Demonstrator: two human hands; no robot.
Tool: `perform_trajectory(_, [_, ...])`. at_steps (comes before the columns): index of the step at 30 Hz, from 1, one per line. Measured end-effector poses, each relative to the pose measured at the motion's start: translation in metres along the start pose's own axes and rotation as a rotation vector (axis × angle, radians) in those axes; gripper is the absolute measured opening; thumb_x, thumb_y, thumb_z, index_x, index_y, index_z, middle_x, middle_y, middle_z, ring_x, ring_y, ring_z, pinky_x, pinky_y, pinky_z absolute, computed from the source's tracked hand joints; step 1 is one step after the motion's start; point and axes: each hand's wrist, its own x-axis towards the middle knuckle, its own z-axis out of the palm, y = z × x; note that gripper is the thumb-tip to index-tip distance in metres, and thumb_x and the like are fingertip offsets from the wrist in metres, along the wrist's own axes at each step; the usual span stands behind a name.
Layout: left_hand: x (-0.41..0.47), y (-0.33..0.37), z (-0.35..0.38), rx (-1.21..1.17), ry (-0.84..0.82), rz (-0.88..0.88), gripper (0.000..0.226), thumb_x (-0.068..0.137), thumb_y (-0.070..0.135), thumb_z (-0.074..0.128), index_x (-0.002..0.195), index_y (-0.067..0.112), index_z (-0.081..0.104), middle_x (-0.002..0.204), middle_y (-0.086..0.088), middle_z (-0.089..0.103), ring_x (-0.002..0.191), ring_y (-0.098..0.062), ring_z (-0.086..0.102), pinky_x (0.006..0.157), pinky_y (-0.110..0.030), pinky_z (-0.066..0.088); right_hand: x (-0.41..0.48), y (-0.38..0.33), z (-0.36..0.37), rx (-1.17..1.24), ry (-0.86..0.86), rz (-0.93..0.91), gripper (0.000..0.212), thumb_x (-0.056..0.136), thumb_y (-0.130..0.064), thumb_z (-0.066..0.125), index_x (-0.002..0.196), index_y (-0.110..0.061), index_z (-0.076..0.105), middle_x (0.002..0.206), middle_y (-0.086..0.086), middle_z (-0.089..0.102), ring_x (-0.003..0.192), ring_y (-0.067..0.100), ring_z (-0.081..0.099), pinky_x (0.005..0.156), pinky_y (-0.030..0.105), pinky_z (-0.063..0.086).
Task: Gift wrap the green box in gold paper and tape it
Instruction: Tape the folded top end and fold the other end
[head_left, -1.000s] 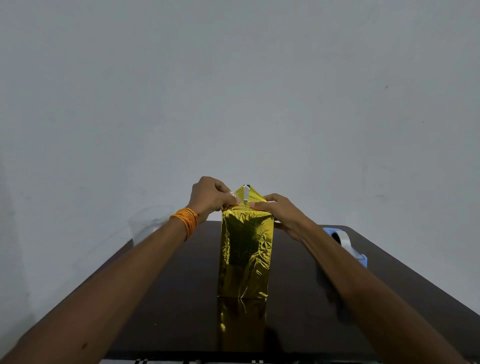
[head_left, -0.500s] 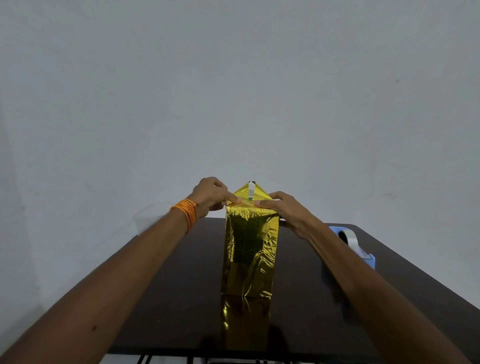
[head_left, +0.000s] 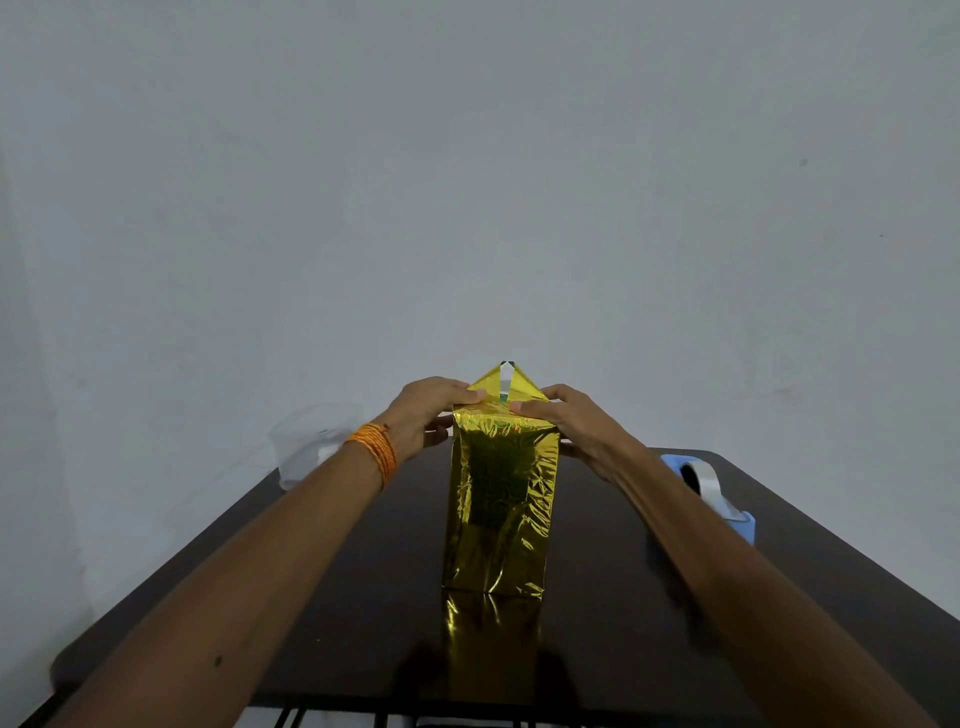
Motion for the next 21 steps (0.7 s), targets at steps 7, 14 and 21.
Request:
perform_trajectory(7, [0.002,-0.016,-0.007,-0.029,0.045,0.086,0.047,0.086,0.052,0.068,0.113,0.014,0.068,0.110,-0.007,0.072,0.101,-0.023,0.066,0.077,-0.032,0.055,0.000,0.001,-0.002,-0.037,-0.006,0.026,0.073,0.050,-0.066,0.086,0.107,-0.025,0.064,0.116,0.004,0.070,0.108,0.025,0.066,0.103,0.053,0.047])
perform_trajectory(14, [-0.008,-0.018,0.001,-0.051,-0.067,0.093,0.023,0.085,0.030,0.072,0.098,0.011,0.073,0.086,-0.004,0.068,0.085,-0.020,0.062,0.065,-0.029,0.050,-0.012,-0.009,0.005,0.005,0.079,-0.026,0.067,0.061,-0.054,0.087,0.114,-0.023,0.059,0.114,0.009,0.070,0.102,0.024,0.069,0.097,0.049,0.053])
perform_trajectory(21, [-0.015,-0.024,0.019,-0.062,0.201,0.208,0.018,0.090,0.027,0.065,0.092,0.009,0.065,0.075,-0.004,0.061,0.063,-0.015,0.059,0.056,-0.032,0.053,-0.051,-0.034,0.035,-0.307,0.604,-0.566,0.013,0.089,-0.037,0.066,0.097,-0.027,0.064,0.098,-0.010,0.062,0.093,0.008,0.057,0.079,0.032,0.050])
